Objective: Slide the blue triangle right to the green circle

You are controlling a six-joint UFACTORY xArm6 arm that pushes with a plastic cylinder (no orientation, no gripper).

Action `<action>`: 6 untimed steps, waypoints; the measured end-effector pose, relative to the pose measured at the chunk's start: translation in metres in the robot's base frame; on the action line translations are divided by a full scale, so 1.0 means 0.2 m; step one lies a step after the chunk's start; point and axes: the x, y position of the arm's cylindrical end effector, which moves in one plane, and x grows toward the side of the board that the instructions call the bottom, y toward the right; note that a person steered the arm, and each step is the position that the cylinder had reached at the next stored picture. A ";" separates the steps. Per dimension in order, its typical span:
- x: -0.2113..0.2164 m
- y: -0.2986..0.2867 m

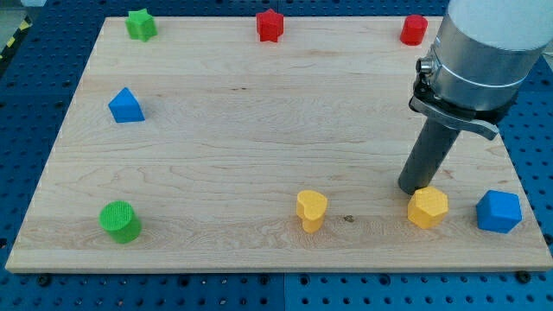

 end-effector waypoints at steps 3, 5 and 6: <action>-0.53 -0.72; -0.81 -1.46; -0.84 -1.84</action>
